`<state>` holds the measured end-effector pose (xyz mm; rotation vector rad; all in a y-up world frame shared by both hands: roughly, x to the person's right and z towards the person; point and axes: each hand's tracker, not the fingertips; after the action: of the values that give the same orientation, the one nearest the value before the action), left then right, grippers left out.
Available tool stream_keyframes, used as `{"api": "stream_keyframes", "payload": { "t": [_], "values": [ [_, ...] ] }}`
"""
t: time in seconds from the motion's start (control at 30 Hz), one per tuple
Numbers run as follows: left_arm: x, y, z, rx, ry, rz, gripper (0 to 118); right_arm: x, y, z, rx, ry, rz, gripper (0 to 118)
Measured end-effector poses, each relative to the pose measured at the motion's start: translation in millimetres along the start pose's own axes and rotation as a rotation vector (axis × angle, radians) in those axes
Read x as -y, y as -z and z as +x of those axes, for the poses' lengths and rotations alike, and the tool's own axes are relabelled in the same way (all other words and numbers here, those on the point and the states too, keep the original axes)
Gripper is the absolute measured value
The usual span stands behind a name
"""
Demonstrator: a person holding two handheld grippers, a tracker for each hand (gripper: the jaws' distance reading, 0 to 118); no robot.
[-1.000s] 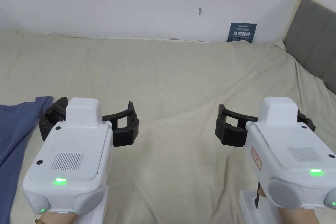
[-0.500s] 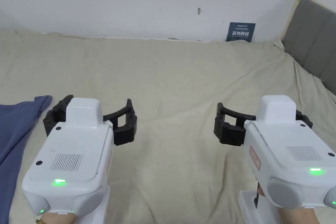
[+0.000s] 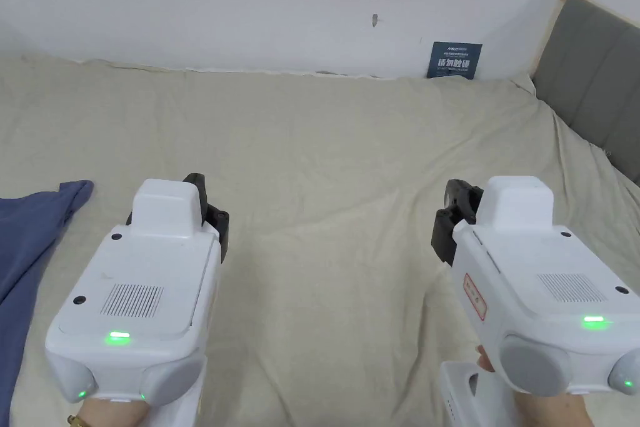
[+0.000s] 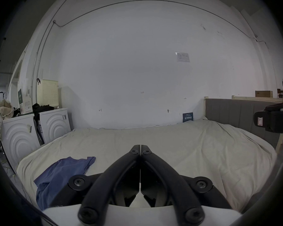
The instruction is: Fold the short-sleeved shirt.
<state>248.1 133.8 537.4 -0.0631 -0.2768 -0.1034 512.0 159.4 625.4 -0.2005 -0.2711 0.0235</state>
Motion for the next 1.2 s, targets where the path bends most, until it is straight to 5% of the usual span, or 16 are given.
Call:
{"api": "stream_keyframes", "payload": {
  "t": [0.67,1.2],
  "values": [
    [-7.6,-4.6,-15.2,-0.045,-0.02,0.022,0,-8.3,1.7,-10.9,-0.035,-0.027,0.001,1],
    [2.6,-69.4,-122.6,-0.406,-0.02,-0.008,0,-16.0,25.1,-142.1,-0.412,-0.076,0.015,1]
  ]
}}
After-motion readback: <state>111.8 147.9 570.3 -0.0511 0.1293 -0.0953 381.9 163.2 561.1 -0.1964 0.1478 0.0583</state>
